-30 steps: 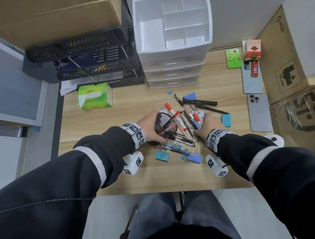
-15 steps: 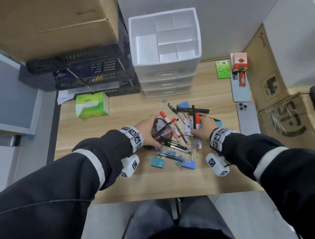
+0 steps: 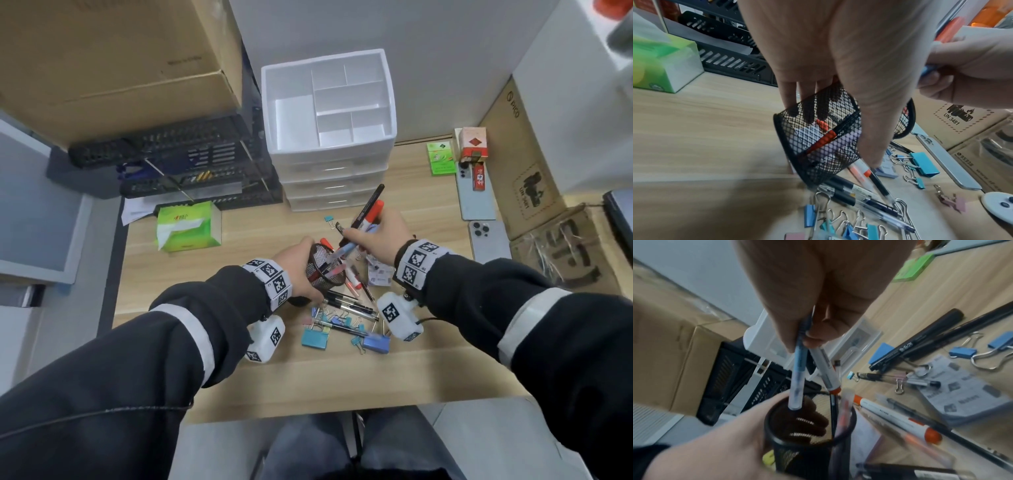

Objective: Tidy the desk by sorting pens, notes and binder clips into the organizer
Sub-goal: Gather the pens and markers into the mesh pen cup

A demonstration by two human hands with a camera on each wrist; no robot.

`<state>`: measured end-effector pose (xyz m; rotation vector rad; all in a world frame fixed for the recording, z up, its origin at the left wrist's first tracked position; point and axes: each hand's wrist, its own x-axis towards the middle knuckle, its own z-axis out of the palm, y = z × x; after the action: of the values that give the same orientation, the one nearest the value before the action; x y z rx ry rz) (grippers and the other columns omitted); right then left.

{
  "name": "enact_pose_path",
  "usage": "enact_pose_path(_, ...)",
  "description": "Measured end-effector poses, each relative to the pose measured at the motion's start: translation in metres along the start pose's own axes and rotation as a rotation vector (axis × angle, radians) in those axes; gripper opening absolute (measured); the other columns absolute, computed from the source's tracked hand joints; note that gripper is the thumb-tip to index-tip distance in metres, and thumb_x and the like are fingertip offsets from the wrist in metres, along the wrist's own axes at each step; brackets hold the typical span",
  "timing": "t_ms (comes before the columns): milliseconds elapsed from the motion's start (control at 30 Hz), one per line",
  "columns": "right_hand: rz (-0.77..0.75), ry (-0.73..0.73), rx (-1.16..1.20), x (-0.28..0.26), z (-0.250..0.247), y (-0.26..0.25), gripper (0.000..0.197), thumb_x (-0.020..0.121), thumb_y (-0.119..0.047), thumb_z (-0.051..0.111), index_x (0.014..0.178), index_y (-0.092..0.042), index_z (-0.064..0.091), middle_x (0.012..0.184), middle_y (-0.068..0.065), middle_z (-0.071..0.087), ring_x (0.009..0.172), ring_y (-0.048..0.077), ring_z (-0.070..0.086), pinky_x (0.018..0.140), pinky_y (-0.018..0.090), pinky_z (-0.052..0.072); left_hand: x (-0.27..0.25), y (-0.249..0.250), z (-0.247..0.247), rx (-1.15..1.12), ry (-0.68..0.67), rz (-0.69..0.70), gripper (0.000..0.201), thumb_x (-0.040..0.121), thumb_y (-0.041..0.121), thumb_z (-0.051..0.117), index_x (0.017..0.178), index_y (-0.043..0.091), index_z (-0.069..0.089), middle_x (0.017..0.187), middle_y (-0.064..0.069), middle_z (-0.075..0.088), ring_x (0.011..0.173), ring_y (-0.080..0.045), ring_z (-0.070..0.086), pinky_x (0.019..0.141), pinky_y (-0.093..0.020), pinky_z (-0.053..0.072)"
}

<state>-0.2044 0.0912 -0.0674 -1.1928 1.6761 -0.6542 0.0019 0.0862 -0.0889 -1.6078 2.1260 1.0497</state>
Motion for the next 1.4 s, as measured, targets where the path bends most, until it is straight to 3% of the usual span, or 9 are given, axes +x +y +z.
enact_pose_path(267,-0.017,-0.139,-0.091,-0.008,0.028,0.015,0.027,0.075,-0.036,0.081,0.091,-0.017,0.068,0.083,-0.002,0.072,0.076,0.011,0.069,0.064,0.025,0.051,0.002,0.002,-0.001,-0.052,0.027,0.043,0.094,0.051,0.040,0.096,0.123,0.022,0.039,0.105,0.003,0.063,0.091,-0.018,0.064,0.083,-0.041,0.057)
enact_pose_path(433,-0.030,-0.058,-0.023,-0.008,0.028,0.018,0.034,0.073,-0.030,0.082,0.100,-0.020,0.063,0.082,-0.005,0.066,0.069,0.010,0.063,0.060,0.020,0.047,0.002,-0.001,-0.002,-0.079,0.034,0.033,0.097,0.054,0.036,0.096,0.128,0.022,0.036,0.109,0.002,0.063,0.095,-0.019,0.064,0.087,-0.041,0.057)
enact_pose_path(600,-0.045,0.071,-0.012,-0.003,0.026,0.017,0.035,0.081,-0.027,0.073,0.112,-0.025,0.057,0.098,-0.005,0.064,0.082,0.014,0.063,0.080,0.032,0.054,0.002,-0.003,-0.006,-0.086,0.045,0.036,0.098,0.054,0.038,0.096,0.130,0.022,0.035,0.112,0.002,0.062,0.097,-0.018,0.063,0.090,-0.041,0.056)
enact_pose_path(700,-0.114,0.108,-0.195,0.000,0.023,0.018,0.041,0.091,-0.032,0.060,0.128,-0.015,0.056,0.124,0.003,0.056,0.103,0.015,0.058,0.096,0.034,0.048,0.003,-0.004,-0.009,-0.092,0.054,0.026,0.098,0.053,0.039,0.096,0.128,0.023,0.035,0.110,0.003,0.062,0.096,-0.018,0.063,0.088,-0.041,0.056)
enact_pose_path(867,-0.214,-0.039,-0.317,0.004,0.027,0.025,0.051,0.103,-0.039,0.035,0.145,-0.011,0.042,0.146,0.007,0.041,0.129,0.019,0.046,0.108,0.036,0.038,0.004,-0.007,-0.014,-0.096,0.057,0.017,0.101,0.054,0.038,0.096,0.132,0.020,0.034,0.111,0.002,0.061,0.098,-0.019,0.063,0.088,-0.039,0.056)
enact_pose_path(967,-0.140,0.054,-0.289,0.012,0.026,0.036,0.048,0.102,-0.040,0.035,0.135,-0.010,0.052,0.135,0.009,0.053,0.118,0.021,0.054,0.102,0.034,0.042,0.003,-0.013,-0.016,-0.094,0.059,0.008,0.102,0.055,0.039,0.096,0.133,0.020,0.033,0.113,0.001,0.061,0.098,-0.019,0.063,0.088,-0.039,0.057)
enact_pose_path(1100,0.142,0.064,-0.420,0.023,0.016,0.062,0.023,0.092,-0.024,0.053,0.112,-0.013,0.057,0.105,0.007,0.065,0.085,0.022,0.060,0.076,0.033,0.049,0.000,-0.029,-0.019,-0.094,0.075,0.002,0.098,0.055,0.042,0.095,0.129,0.020,0.035,0.110,0.001,0.062,0.095,-0.018,0.063,0.086,-0.039,0.057)
enact_pose_path(1233,0.071,-0.070,-0.551,0.019,0.031,0.076,0.017,0.085,-0.026,0.063,0.101,-0.019,0.057,0.092,-0.002,0.064,0.084,0.020,0.062,0.075,0.034,0.052,-0.005,-0.053,-0.017,-0.106,0.102,-0.047,0.096,0.053,0.043,0.096,0.126,0.021,0.037,0.107,0.002,0.063,0.093,-0.018,0.064,0.086,-0.040,0.056)
enact_pose_path(1400,0.041,-0.100,-0.718,0.021,0.059,0.072,0.034,0.082,-0.039,0.067,0.104,-0.017,0.052,0.094,0.002,0.061,0.085,0.022,0.061,0.075,0.036,0.053,-0.013,-0.069,-0.008,-0.113,0.117,-0.058,0.098,0.053,0.041,0.096,0.128,0.018,0.038,0.109,0.000,0.063,0.094,-0.020,0.064,0.087,-0.040,0.055)
